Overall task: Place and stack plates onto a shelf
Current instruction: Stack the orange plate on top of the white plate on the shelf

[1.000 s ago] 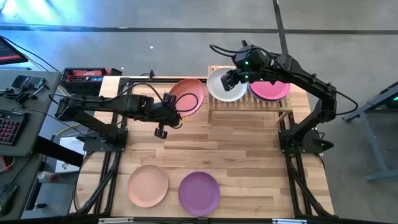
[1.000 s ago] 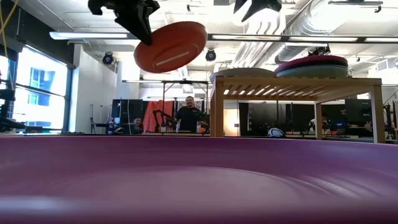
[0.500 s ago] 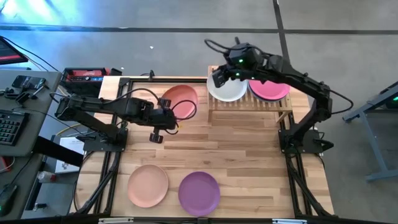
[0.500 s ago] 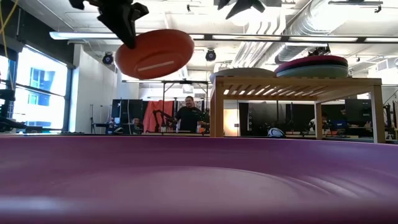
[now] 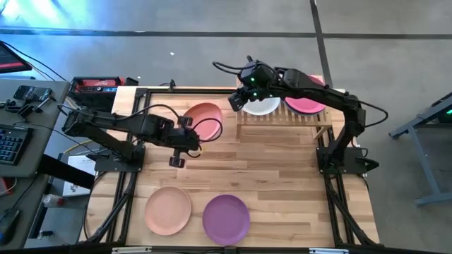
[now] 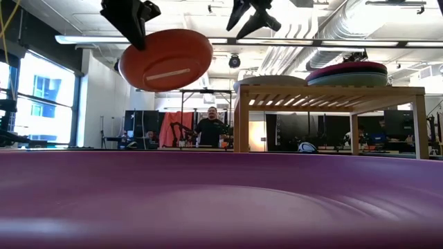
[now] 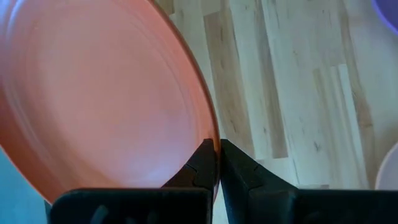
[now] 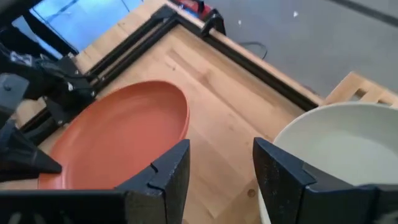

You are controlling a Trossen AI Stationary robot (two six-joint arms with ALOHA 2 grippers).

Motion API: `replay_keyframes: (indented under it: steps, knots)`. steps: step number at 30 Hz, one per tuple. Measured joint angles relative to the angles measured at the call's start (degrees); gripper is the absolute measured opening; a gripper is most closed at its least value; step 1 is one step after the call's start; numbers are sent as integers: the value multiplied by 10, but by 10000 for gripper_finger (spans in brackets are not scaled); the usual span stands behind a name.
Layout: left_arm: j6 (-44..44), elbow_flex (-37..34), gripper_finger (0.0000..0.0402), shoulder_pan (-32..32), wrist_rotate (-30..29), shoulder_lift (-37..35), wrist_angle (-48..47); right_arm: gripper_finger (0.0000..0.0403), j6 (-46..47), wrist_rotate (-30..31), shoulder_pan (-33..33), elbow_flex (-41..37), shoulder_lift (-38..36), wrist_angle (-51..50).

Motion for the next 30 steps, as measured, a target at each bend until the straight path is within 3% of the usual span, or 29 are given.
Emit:
replay_keyframes:
  steps: [10,30]
  knots:
    - [-4,0,1,-20,1,0,-1,156,53,-9,21,0,4,-44]
    - [221,0,1,-86,-45,0,-35,138,241,-8,112,0,38,-68]
